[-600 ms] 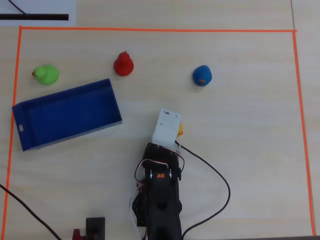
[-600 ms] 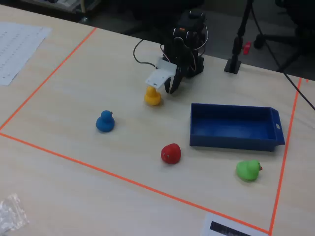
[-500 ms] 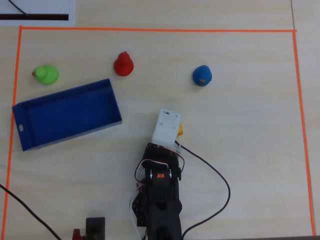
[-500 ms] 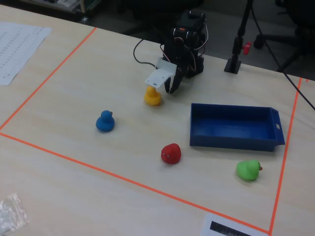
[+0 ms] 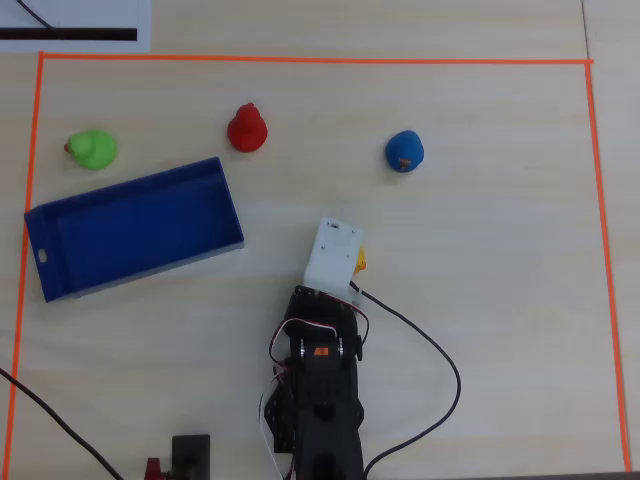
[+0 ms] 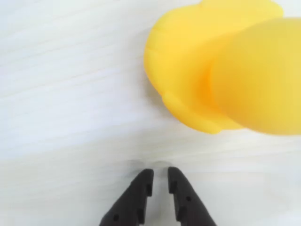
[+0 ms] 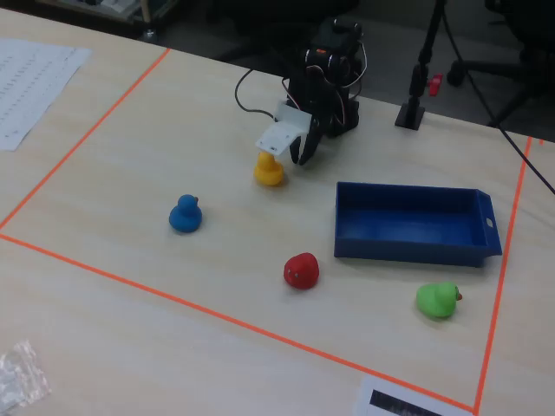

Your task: Grasp blue duck and put it into box.

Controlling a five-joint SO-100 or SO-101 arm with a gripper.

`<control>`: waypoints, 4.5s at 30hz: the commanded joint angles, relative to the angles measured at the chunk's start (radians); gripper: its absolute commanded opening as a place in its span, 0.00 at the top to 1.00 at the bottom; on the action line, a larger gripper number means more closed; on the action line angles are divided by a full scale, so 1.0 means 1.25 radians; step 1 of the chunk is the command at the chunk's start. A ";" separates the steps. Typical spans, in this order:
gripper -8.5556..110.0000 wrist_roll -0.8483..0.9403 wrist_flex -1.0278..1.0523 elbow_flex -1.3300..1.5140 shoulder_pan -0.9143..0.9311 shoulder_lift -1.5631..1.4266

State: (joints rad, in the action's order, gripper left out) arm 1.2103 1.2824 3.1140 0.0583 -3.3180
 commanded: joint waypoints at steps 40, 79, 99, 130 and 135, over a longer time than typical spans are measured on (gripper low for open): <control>0.92 0.023 -0.059 -0.038 0.065 0.058; 0.62 0.118 -1.030 -0.654 0.458 1.144; 0.63 0.071 -0.900 -0.902 0.416 1.392; 0.72 -0.029 -0.698 -1.118 0.298 1.622; 0.93 -0.023 -0.642 -1.162 0.302 1.658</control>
State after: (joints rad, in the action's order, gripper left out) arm 1.1781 0.4218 1.6966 0.4479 -1.2487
